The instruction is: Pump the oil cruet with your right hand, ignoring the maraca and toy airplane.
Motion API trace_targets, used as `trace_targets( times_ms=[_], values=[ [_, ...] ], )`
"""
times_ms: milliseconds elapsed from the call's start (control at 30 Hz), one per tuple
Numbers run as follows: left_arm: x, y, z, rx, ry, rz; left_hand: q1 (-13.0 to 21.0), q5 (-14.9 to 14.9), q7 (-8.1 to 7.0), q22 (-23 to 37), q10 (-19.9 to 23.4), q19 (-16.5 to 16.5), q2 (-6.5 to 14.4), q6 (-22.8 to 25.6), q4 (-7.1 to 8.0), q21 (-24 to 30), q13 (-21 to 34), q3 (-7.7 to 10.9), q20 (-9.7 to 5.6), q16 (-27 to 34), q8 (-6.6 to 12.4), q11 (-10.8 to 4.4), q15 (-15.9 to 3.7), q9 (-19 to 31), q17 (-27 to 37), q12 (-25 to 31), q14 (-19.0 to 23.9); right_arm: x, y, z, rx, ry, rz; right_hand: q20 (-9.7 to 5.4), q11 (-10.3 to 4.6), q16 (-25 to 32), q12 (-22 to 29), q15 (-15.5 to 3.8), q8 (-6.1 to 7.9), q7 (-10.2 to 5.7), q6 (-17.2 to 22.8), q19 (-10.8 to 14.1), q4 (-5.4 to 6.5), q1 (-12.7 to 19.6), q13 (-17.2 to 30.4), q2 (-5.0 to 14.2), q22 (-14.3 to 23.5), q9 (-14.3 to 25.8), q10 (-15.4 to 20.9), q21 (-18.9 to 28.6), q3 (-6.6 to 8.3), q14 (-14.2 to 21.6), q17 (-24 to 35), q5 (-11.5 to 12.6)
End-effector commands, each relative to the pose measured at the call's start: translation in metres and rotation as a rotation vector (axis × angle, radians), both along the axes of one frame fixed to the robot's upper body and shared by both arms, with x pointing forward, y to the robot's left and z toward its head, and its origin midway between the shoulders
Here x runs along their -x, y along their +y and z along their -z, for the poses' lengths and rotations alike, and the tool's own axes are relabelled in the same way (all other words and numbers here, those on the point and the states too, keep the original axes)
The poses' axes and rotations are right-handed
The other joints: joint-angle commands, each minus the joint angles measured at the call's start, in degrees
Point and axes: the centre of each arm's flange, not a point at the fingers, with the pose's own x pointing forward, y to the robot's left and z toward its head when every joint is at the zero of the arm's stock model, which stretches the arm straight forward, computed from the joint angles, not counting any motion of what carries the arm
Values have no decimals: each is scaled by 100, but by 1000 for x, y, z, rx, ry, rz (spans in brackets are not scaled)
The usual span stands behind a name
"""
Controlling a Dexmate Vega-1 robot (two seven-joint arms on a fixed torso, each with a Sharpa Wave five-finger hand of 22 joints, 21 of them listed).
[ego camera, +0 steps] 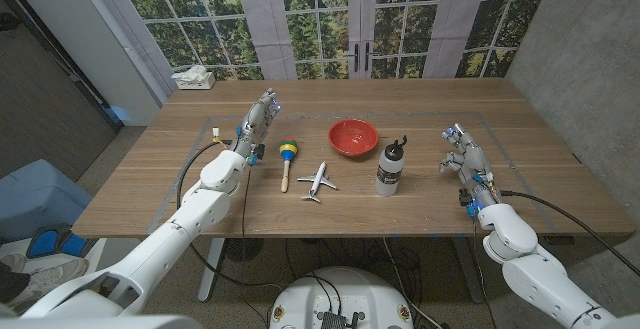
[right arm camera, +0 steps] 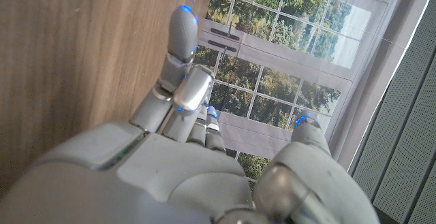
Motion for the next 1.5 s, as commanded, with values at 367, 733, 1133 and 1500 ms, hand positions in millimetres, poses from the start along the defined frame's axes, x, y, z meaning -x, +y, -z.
trace_targets(
  times_ms=[367, 733, 1133, 1500],
  values=[
    [6, 0, 2, 3, -13, -4, 65, -10, -42, 14, -147, 37, 170, -40, -68, 19, 12, -1, -494, 11, 28, -48, -585, 24, 12, 15, -465, 32, 8, 16, -7, -1, 44, -11, -3, -4, -8, -16, 2, -5, -18, -24, -32, 144, 6, -10, -52, 21, -11, -16, 71, 2, 11, 46],
    [7, 3, 4, 4, -13, -4, 65, -14, -46, 14, -148, 38, 177, -44, -96, 14, 13, -12, -481, 9, 26, -61, -584, 25, 13, 14, -463, 44, 16, 21, 1, -10, 74, -15, 8, -13, 14, -16, 8, 10, 0, -16, -26, 174, 7, -17, -64, 22, 53, 4, 83, -2, 8, 40],
    [6, 5, 4, 4, -21, 1, 64, -16, -53, 15, -153, 39, 186, -50, -117, 11, 13, -20, -482, 5, 24, -63, -583, 25, 14, 12, -466, 58, 27, 31, -33, -10, 64, -51, -43, -9, 1, -21, 23, -68, 57, 4, -23, 273, 7, 33, -214, 23, 36, -38, 144, 35, 8, 31],
    [6, 7, 1, 4, -39, 15, 64, -18, -58, 14, -153, 44, 192, -46, -135, 9, 13, -28, -479, 5, 26, -66, -577, 25, 14, 12, -466, 69, 33, 35, -27, -15, 74, -57, -2, -8, 22, -21, 19, -33, 66, 8, -15, 318, 6, 60, -242, 23, 107, -23, 174, 71, 7, 23]
  ],
)
